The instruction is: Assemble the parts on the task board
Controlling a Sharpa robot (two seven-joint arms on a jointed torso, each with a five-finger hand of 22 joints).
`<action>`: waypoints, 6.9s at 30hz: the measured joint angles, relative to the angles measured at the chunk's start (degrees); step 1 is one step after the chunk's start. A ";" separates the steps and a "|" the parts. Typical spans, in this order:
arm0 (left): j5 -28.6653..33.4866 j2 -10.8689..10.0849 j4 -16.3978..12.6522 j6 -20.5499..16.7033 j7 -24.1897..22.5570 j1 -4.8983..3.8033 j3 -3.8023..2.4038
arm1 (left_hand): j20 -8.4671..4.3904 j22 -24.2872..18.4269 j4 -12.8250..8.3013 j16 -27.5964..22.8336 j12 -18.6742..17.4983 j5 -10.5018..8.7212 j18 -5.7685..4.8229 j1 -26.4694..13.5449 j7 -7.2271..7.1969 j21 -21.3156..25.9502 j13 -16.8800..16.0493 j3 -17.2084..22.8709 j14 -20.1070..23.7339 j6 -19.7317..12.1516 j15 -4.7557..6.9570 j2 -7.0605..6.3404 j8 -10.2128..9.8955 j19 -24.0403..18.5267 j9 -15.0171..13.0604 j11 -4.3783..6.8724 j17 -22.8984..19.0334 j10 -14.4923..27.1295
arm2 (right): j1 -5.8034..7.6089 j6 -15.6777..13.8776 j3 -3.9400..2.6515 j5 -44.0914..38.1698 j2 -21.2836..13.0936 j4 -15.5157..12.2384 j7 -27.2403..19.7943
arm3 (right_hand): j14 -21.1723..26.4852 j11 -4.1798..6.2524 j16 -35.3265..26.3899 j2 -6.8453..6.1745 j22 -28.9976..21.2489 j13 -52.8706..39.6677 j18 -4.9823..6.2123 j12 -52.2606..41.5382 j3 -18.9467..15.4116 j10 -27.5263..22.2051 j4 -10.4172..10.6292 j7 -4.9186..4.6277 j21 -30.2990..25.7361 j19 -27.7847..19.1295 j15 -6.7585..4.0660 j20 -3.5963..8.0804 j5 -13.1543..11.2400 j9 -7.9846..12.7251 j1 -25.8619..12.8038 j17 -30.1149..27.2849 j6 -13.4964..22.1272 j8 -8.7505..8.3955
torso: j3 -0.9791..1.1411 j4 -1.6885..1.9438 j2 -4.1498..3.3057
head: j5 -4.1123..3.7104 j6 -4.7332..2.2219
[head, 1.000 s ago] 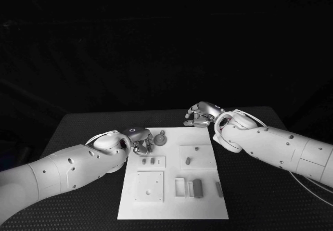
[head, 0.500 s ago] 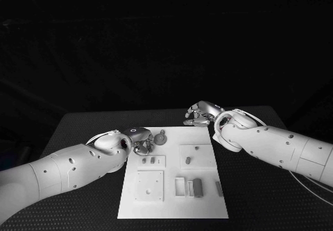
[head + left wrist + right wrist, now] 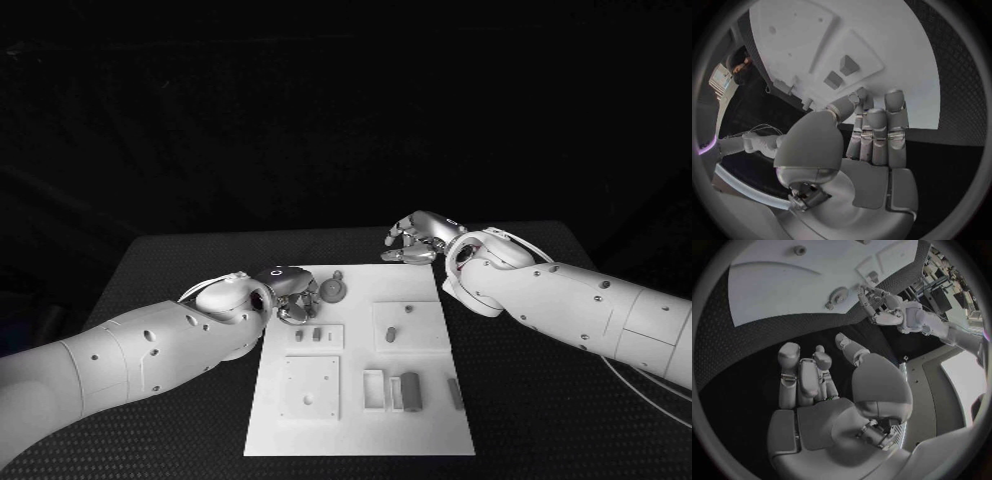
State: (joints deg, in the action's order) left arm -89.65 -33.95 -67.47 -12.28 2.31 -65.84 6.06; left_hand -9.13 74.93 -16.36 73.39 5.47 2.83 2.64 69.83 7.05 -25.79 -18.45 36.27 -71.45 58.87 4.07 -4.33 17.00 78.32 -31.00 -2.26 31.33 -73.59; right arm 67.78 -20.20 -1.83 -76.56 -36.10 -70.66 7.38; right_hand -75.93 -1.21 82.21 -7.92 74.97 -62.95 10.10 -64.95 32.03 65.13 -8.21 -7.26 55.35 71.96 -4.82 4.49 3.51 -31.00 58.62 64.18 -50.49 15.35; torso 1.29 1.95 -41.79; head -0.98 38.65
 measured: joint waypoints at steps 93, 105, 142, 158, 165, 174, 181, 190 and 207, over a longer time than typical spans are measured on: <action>47.26 -14.22 -8.30 -2.08 -8.81 -3.10 -1.19 | 7.29 -14.51 1.13 -30.04 2.90 0.00 -0.46 -5.92 2.86 21.80 0.23 -3.15 17.49 -8.32 -7.65 -2.61 -1.07 -20.14 -0.37 -5.54 -7.63 11.68 | -2.88 9.34 5.80 -20.71 -7.56 -6.45 -3.62 | 6.27 -4.86 -9.48 2.49 0.00 42.90 -0.50 57.19 2.53 -1.74 -7.75 -0.88 -7.82 -3.70 4.44 -2.68 0.00 -0.05 5.51 -14.78 0.39 0.99 | -0.09 0.13 -0.05 | -1.01 -0.05; 47.41 -14.08 -8.24 -1.25 -8.66 -3.10 -1.19 | 7.30 -14.92 1.30 -30.61 2.89 0.00 -0.51 -6.15 3.07 21.80 0.55 -3.65 17.29 -8.52 -7.86 -2.38 -1.07 -20.15 -0.37 -5.73 -7.15 11.87 | -2.94 9.24 5.88 -21.23 -6.42 -5.33 -3.49 | 6.25 -4.80 -9.99 3.25 0.00 44.04 -0.55 58.10 2.37 -1.08 -7.91 -1.33 -8.43 -3.68 4.45 -2.87 0.00 0.39 6.25 -15.07 -0.40 0.99 | -0.04 -0.02 -0.02 | -0.73 0.10; 47.49 -13.89 -7.87 -0.29 -8.28 -3.10 -1.19 | 7.30 -15.41 1.68 -31.28 2.89 0.00 -0.90 -6.37 3.13 21.79 0.91 -4.03 17.09 -8.87 -7.66 -2.15 -1.08 -20.15 -0.35 -5.92 -6.42 12.08 | -3.19 8.22 6.11 -21.22 -4.69 -3.88 -3.49 | 5.49 -3.59 -9.99 4.08 0.00 44.44 -0.81 57.80 2.05 2.62 -8.23 -1.51 -9.10 -3.04 3.70 -2.85 0.00 0.74 6.63 -15.23 -1.86 1.30 | -0.07 0.02 -0.01 | -1.00 0.22; 47.50 -13.85 -7.77 -0.09 -8.21 -3.10 -1.19 | 7.09 -15.51 1.68 -31.28 2.89 0.00 -0.96 -6.37 3.16 21.79 1.01 -4.03 16.98 -8.84 -7.77 -2.15 -1.08 -19.94 -0.35 -5.92 -6.10 12.08 | -3.46 7.00 6.08 -23.39 -3.62 -2.64 -3.27 | 4.49 -2.32 -9.99 5.58 0.00 43.73 -0.86 57.41 2.04 6.32 -8.22 -0.23 -9.32 -2.33 2.24 -2.34 -0.01 0.19 9.65 -15.22 -4.99 3.01 | -0.03 0.01 0.01 | -0.94 0.43; 47.50 -13.86 -7.77 0.00 -8.20 -3.10 -1.19 | 7.20 -15.57 1.81 -31.50 2.89 0.00 -0.98 -6.37 3.16 21.80 1.07 -4.15 16.68 -8.83 -7.65 -2.16 -1.08 -19.83 -0.34 -5.92 -5.86 12.07 | -3.62 6.21 6.21 -25.28 -3.59 -2.81 -3.13 | 4.10 -1.77 -10.22 5.04 0.00 43.35 -0.87 57.41 1.88 7.50 -8.38 0.19 -9.32 -2.12 1.84 -2.16 -0.02 0.00 11.12 -15.22 -5.96 3.46 | -0.03 -0.03 0.01 | -0.95 0.47; 47.48 -13.85 -7.77 0.18 -8.23 -3.10 -1.19 | 7.09 -15.64 1.78 -31.72 2.89 0.00 -1.02 -6.37 3.17 21.80 1.15 -4.45 16.68 -9.24 -7.64 -2.15 -1.08 -19.53 -0.34 -5.92 -5.65 12.07 | -3.98 4.76 6.37 -28.85 -3.75 -3.39 -2.64 | 3.78 -1.43 -10.22 4.62 0.00 43.22 -0.89 57.22 1.87 8.23 -8.38 0.55 -9.32 -1.66 1.55 -2.20 -0.19 -0.02 12.28 -15.22 -7.11 3.46 | -0.03 -0.01 0.01 | -0.90 0.53; 47.42 -13.77 -7.56 0.18 -8.26 -3.10 -1.19 | 7.09 -15.69 1.78 -31.72 2.89 0.00 -1.32 -6.37 3.17 21.79 1.21 -4.45 16.68 -9.24 -7.64 -2.16 -1.08 -19.53 -0.34 -6.13 -5.54 12.29 | -4.24 3.36 6.48 -30.22 -3.91 -3.68 -2.30 | 3.25 -1.20 -10.22 4.61 0.00 43.19 -0.90 57.25 1.86 9.27 -8.39 0.87 -9.32 -1.01 1.00 -2.02 -0.25 0.24 12.30 -15.22 -8.28 3.78 | -0.03 -0.01 0.01 | -0.90 0.54; 47.40 -13.66 -7.43 0.18 -8.28 -3.10 -1.19 | 7.09 -15.74 1.93 -31.72 2.89 0.00 -1.34 -6.37 3.16 21.79 1.21 -4.60 16.68 -9.23 -7.65 -2.15 -1.08 -19.54 -0.34 -6.13 -5.48 12.29 | -4.48 1.28 6.64 -30.77 -4.14 -4.01 -1.75 | 2.97 -0.93 -10.44 4.37 0.00 42.92 -0.90 57.26 1.79 9.95 -8.46 1.11 -9.09 -0.48 0.70 -1.93 0.00 0.17 12.54 -15.22 -8.73 4.12 | -0.01 0.01 0.01 | -0.80 0.36; 47.37 -13.64 -7.19 0.22 -8.29 -3.09 -1.19 | 7.09 -15.79 1.93 -31.72 2.89 0.00 -1.35 -6.37 3.17 21.79 1.26 -4.60 16.68 -9.23 -7.64 -2.15 -1.08 -19.54 -0.34 -6.12 -5.31 12.28 | -4.50 -1.47 6.62 -30.56 -4.71 -5.01 -1.25 | 2.93 -0.24 -10.44 4.59 0.00 42.67 -0.83 56.95 1.71 11.07 -8.54 1.15 -9.09 -0.06 0.71 -1.71 0.04 0.12 12.75 -15.21 -8.98 4.20 | -0.03 0.01 0.00 | -0.71 0.31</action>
State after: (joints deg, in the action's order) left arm -42.28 -47.60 -74.66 -12.05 -5.98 -68.93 4.87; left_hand -2.04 59.14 -14.43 41.66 8.37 2.83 1.29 63.47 10.22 -3.99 -17.19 31.67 -54.77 49.64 -3.58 -6.48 15.93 58.78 -31.34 -8.39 26.02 -61.31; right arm 63.28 -21.67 4.79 -107.12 -40.81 -75.67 6.13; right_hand -73.00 -1.44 71.77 -3.34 74.97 -20.28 9.26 -8.01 33.74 76.20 -16.76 -6.11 46.26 71.90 -4.11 2.78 3.54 -30.88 71.37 48.97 -59.47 19.54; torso 1.26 1.96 -41.79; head -1.69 38.96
